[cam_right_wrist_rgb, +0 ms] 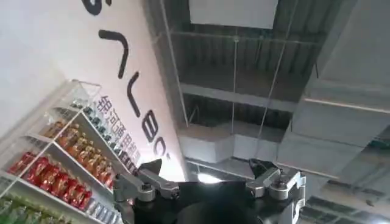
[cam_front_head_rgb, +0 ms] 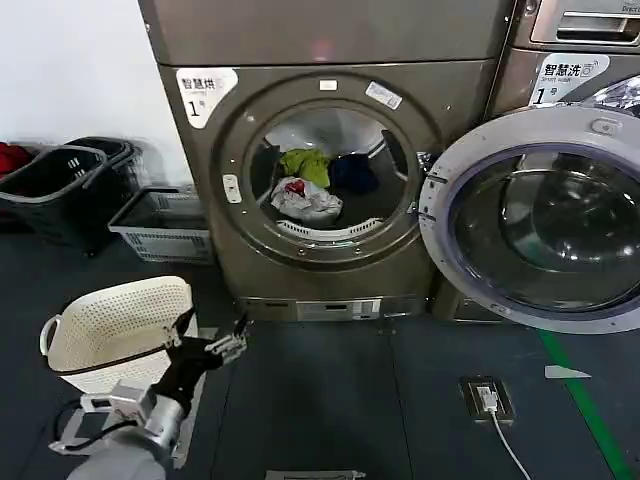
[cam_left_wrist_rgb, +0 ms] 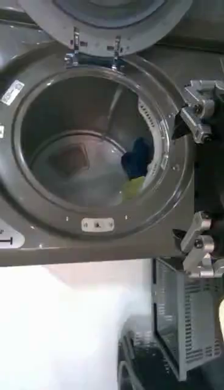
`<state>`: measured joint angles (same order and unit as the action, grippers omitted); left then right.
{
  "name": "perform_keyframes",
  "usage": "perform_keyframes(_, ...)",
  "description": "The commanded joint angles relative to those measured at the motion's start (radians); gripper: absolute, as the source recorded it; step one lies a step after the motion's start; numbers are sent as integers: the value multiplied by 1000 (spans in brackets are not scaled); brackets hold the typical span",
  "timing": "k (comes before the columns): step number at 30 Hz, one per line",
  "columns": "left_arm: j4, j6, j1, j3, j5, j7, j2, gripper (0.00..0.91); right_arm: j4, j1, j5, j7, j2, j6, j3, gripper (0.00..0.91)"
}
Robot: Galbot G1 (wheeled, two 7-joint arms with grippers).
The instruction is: Grasp the clothes from the dryer.
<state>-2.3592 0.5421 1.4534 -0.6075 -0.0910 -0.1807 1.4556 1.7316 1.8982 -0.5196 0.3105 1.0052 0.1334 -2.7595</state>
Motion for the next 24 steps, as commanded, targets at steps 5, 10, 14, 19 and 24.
perform_keyframes(5,-3,2,7,17,-1,-2,-2,907,-1,-1,-7,0,0,-6,1,907)
perform_keyframes(10,-6,3,9,19,-1,-2,-1,907,2,-6,-8,1,0,-6,7,907)
perform_keyframes(14,-13,4,14,23,-1,-4,0,907,4,-8,-11,3,-1,-6,7,907)
perform_keyframes(19,-10,4,14,36,6,-4,5,907,6,-11,-10,5,0,-5,9,907)
perform_keyframes(24,-11,3,18,50,13,-6,10,907,4,-10,-11,7,0,-5,7,907)
